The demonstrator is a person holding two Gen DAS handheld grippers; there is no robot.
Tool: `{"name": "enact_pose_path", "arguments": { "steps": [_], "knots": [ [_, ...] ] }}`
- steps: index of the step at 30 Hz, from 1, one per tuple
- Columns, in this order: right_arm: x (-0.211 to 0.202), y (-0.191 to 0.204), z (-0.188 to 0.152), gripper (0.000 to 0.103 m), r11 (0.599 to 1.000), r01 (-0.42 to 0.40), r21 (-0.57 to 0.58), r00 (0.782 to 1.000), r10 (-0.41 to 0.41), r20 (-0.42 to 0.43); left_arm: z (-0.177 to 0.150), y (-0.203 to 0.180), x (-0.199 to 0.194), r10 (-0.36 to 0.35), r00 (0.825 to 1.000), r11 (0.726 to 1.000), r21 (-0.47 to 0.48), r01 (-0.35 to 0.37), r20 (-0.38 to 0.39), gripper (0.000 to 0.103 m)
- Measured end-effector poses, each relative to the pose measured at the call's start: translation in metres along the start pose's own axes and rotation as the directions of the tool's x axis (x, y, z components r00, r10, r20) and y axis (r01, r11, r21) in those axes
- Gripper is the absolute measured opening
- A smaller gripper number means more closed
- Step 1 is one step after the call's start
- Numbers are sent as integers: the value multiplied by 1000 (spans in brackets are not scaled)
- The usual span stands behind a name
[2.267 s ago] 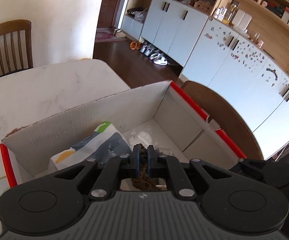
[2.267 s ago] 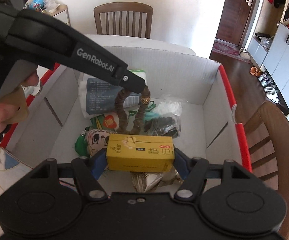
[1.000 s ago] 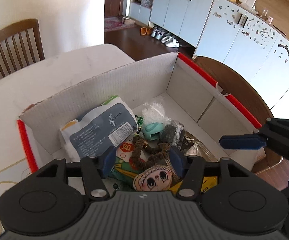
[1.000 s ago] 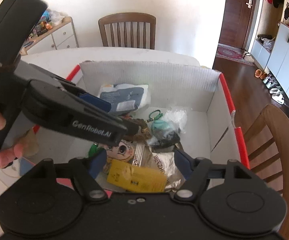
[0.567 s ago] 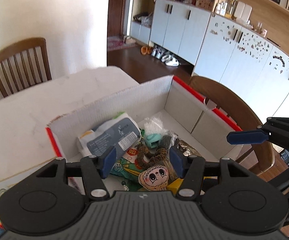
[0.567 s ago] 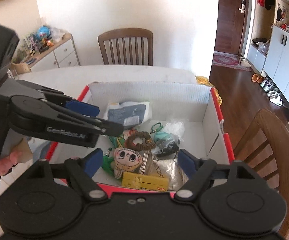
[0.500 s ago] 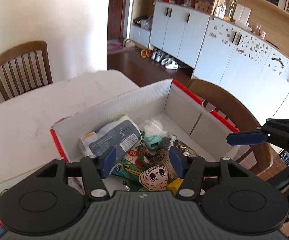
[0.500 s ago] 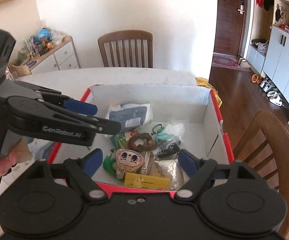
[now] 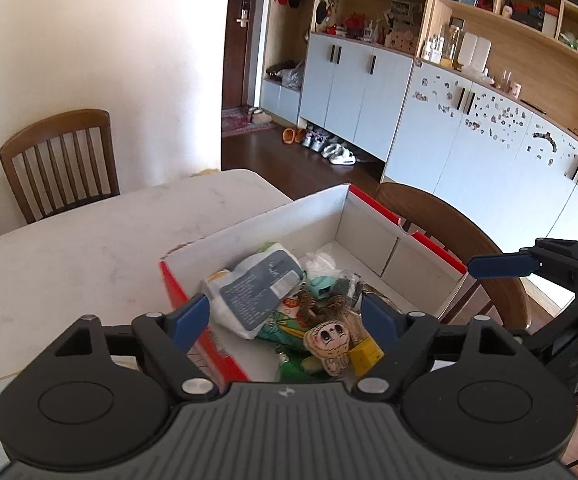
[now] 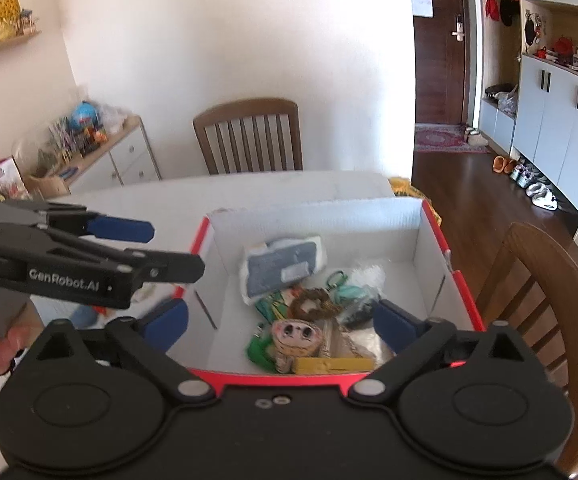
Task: Organize objects
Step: 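Move both tools back over the tape dispenser and red horse keychain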
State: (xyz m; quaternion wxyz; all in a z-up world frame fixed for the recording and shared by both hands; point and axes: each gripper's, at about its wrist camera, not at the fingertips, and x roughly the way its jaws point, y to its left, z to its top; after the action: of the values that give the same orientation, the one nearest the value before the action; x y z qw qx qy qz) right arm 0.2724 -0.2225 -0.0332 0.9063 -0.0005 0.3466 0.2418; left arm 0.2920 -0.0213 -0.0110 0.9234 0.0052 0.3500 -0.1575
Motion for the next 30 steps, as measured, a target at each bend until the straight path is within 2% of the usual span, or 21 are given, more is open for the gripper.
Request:
{"name": "enact_pose_path", "arguments": {
  "steps": [12, 20, 30],
  "knots": [
    [-3, 51, 1, 102, 999, -20, 38, 998, 18, 54, -16, 46, -46, 25, 998, 999, -25, -24, 55, 101],
    [5, 92, 5, 102, 1000, -21, 21, 997, 19, 72, -26, 76, -66, 73, 994, 997, -11, -72, 83, 103],
    [26, 137, 8, 102, 999, -32, -6, 997, 32, 63, -39, 130, -80, 121, 987, 991, -67, -114, 105, 103]
  ]
}}
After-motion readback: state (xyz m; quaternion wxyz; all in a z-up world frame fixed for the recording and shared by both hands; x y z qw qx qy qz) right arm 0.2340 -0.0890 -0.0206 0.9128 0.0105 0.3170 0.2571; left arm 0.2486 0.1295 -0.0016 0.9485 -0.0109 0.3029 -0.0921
